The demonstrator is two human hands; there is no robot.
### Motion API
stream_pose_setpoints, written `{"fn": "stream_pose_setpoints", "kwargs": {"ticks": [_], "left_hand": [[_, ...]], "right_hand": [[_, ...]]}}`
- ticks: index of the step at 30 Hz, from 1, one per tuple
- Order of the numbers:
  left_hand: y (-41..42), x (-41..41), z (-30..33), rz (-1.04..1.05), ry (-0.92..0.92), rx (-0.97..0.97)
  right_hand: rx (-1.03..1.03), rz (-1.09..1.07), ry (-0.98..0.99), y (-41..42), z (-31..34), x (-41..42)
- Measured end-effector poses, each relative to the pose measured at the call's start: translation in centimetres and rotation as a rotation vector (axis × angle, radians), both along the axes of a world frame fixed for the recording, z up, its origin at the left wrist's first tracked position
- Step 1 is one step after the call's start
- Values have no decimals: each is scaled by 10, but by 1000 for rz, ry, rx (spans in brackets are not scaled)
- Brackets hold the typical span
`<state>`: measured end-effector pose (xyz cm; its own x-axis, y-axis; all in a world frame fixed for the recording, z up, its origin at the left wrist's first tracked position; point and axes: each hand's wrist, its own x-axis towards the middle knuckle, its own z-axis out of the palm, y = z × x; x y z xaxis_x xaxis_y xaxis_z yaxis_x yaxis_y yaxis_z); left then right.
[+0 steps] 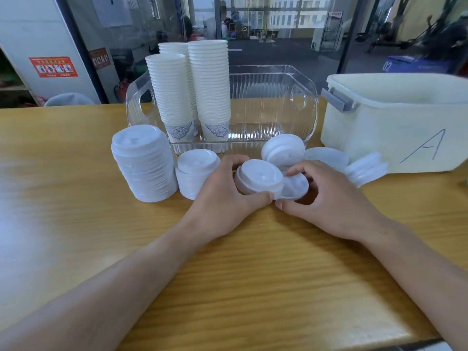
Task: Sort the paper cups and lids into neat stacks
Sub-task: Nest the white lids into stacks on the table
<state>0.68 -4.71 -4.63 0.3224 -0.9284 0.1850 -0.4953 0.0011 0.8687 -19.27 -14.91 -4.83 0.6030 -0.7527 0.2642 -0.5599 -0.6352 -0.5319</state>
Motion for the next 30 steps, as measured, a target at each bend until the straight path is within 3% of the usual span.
{"fn": "stream_pose_setpoints", "kwargs": {"ticks": [11, 23, 30], "left_hand": [[6, -3, 13, 88, 61, -33], [5, -3, 16, 35, 330, -4], [4, -2, 4, -117, 131, 59]], "right_hand": [[81, -51, -288, -2, 11, -4], [99, -54, -414, -12, 20, -15], [249, -61, -631, -8, 24, -6]]}}
